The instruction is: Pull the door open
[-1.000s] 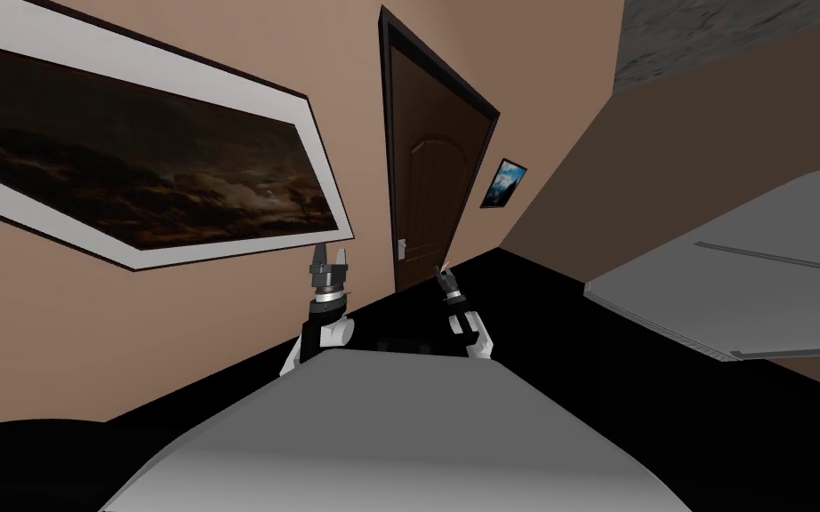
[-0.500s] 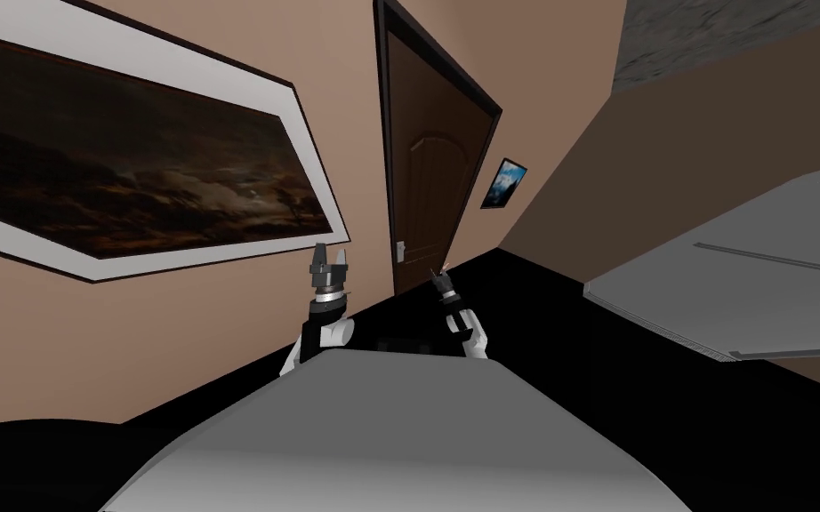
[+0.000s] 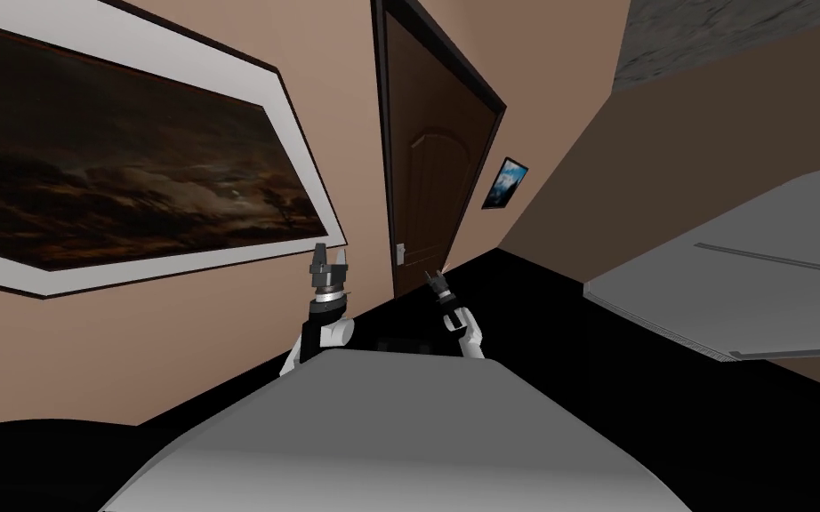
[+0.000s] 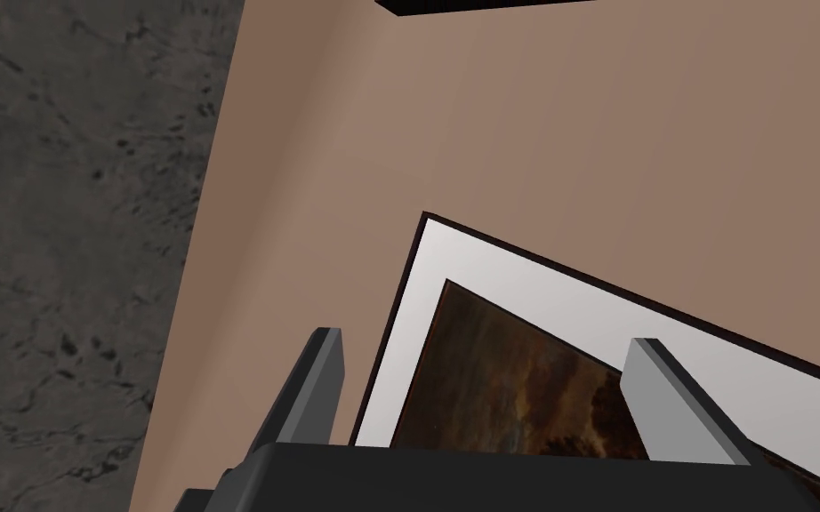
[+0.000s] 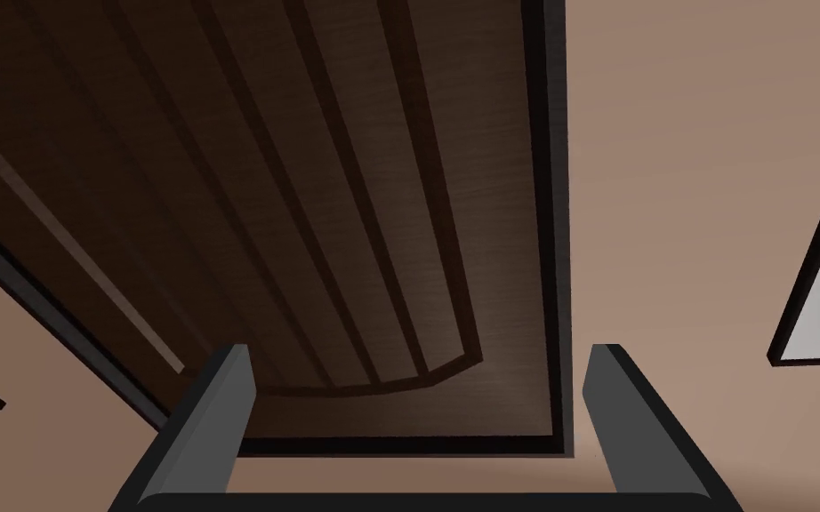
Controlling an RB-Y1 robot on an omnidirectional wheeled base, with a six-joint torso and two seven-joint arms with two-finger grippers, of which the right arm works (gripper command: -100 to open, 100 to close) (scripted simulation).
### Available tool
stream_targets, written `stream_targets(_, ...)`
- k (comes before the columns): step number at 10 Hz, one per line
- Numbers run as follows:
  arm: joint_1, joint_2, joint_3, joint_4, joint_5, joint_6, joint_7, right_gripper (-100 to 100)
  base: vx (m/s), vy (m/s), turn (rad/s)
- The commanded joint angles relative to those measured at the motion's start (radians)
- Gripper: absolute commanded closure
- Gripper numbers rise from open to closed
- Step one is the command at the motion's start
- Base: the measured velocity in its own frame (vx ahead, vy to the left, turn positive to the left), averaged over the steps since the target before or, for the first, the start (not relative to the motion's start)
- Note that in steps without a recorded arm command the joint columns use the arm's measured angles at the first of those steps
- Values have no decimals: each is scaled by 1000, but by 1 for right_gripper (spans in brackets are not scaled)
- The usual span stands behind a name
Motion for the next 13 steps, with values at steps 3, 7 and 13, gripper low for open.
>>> stream_targets(3, -31, 10, 2, 56, 68, -9, 17, -100, 98, 11, -21)
stream_targets(7, -72, 31, 1, 135, 151, -26, 43, -100, 110, 28, -23)
stream_targets(13, -125, 66, 1, 236, 257, -47, 77, -100, 130, 37, -20)
